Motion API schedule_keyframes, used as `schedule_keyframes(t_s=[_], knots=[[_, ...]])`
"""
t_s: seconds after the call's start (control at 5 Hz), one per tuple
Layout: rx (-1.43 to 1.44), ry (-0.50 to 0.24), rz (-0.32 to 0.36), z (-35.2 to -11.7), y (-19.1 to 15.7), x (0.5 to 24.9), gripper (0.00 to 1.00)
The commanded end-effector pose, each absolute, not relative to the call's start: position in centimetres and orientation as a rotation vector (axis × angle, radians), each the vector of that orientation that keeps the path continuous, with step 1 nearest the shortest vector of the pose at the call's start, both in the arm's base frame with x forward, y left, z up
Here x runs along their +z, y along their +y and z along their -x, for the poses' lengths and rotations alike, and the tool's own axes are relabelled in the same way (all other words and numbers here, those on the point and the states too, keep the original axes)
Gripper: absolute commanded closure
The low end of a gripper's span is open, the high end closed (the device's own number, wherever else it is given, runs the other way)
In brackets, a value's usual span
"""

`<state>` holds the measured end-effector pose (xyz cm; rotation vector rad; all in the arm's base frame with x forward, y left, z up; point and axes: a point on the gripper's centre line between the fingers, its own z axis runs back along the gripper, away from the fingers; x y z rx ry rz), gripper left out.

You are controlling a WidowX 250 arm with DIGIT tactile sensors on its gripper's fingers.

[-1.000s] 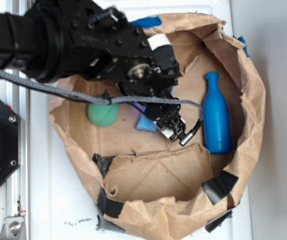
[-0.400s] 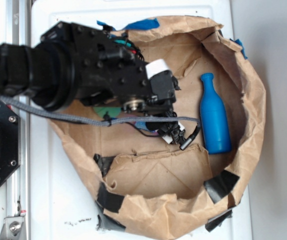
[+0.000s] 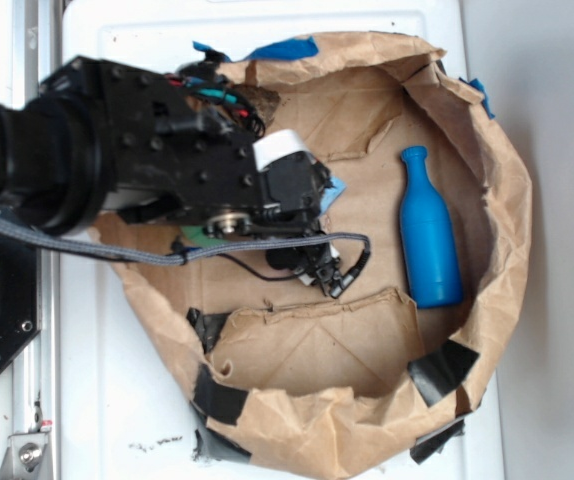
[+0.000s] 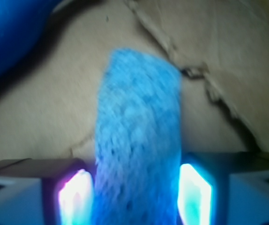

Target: Grab the blue sponge.

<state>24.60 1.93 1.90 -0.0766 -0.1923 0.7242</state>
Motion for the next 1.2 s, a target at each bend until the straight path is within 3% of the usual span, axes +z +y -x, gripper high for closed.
schedule_keyframes(t_s=[0.0, 0.2, 0.4, 0.6, 1.0], knots=[[0.656, -0.164, 0.187, -24.1, 1.3, 8.8, 1.0], [0.525, -0.232, 0.245, -23.9, 0.4, 13.8, 1.0], [0.492, -0.176, 0.252, -24.5, 0.1, 17.3, 1.0], [0.472, -0.1, 0.215, -26.0, -0.5, 18.1, 1.0], [0.514, -0.073, 0.228, -26.2, -1.6, 17.2, 1.0]])
